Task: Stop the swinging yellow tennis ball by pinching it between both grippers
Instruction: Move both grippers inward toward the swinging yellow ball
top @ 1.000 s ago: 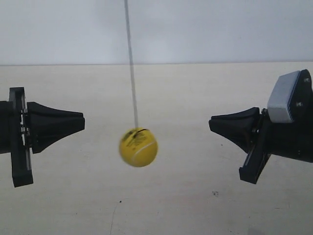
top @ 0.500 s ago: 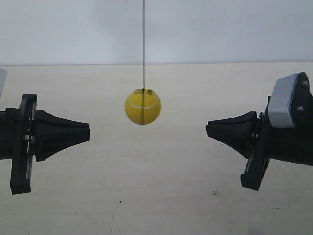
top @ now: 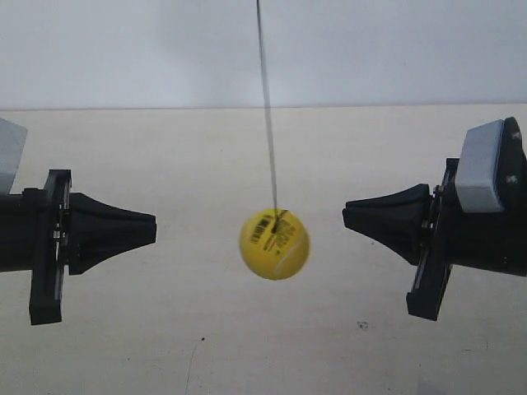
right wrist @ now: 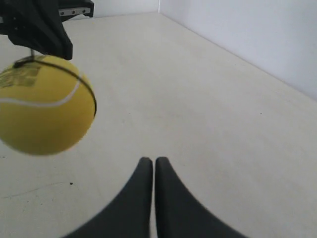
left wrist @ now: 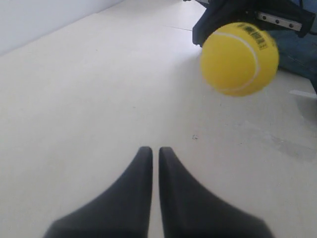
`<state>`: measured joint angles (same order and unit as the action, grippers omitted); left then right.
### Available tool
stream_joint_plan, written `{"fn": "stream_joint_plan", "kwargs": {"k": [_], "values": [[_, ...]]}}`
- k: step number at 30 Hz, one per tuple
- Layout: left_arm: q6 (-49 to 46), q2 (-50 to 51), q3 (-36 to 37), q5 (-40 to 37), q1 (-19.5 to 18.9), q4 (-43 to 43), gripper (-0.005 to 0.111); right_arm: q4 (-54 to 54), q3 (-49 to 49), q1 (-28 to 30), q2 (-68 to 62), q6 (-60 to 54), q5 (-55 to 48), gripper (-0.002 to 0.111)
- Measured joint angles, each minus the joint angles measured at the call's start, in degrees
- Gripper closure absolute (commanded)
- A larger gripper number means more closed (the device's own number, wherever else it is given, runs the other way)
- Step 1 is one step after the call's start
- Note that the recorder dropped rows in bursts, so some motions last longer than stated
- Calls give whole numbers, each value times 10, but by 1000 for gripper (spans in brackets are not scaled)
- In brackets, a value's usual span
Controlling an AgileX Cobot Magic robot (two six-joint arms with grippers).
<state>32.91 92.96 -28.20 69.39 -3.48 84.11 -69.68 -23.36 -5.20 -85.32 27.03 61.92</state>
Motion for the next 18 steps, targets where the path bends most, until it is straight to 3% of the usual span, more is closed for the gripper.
{"fn": "stream_joint_plan", "kwargs": {"k": [11, 18], "values": [[-2, 3, -22, 0, 61, 0, 102, -5, 0, 0, 0, 0, 14, 108], [-2, 3, -22, 0, 68, 0, 102, -10, 0, 0, 0, 2, 14, 108]]}}
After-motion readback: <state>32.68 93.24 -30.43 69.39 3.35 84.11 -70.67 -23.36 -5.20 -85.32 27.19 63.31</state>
